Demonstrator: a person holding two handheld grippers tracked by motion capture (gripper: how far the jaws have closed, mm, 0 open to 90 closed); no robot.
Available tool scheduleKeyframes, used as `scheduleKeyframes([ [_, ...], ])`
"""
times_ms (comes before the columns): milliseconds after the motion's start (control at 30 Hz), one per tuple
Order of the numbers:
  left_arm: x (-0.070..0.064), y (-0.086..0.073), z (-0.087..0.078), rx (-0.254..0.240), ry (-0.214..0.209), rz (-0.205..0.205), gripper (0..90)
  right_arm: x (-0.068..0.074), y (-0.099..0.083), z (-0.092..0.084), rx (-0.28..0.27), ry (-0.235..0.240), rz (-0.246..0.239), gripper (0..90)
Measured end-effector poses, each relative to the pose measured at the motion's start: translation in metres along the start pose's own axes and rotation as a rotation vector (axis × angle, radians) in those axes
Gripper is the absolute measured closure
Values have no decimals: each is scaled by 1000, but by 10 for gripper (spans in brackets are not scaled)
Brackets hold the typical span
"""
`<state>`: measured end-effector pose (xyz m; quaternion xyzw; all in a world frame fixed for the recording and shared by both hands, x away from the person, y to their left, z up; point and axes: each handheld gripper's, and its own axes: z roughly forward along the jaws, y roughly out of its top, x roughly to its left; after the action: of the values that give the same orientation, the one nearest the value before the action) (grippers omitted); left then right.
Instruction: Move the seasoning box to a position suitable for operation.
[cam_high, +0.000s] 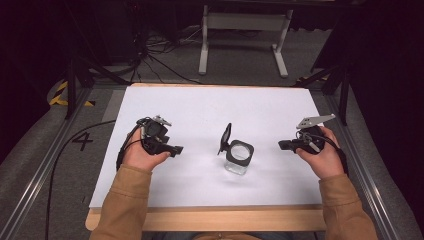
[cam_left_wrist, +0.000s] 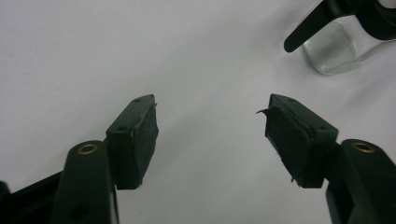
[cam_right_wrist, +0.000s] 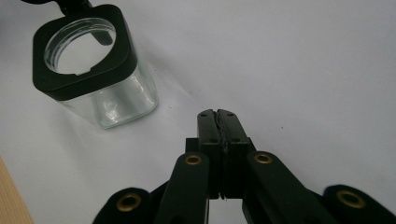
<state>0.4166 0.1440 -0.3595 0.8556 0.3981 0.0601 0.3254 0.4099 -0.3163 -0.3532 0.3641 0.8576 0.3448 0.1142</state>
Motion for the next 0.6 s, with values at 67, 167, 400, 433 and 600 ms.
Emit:
scheduleKeyframes([
  [67,-2,1,-2,-19,-27,24,494,-1,-2,-2,20,-24,28,898],
  [167,-6,5,-5,-18,-60,51,617,-1,-4,-4,18,-26,24,900],
  [400,-13,17,-7,-9,-87,68,771,5,-10,-14,14,-8,13,900],
  [433,-13,17,-7,-9,-87,68,776,5,-11,-15,9,-5,18,900],
  [600,-18,27,-7,-59,-98,89,836,10,-15,-21,6,-2,22,899],
])
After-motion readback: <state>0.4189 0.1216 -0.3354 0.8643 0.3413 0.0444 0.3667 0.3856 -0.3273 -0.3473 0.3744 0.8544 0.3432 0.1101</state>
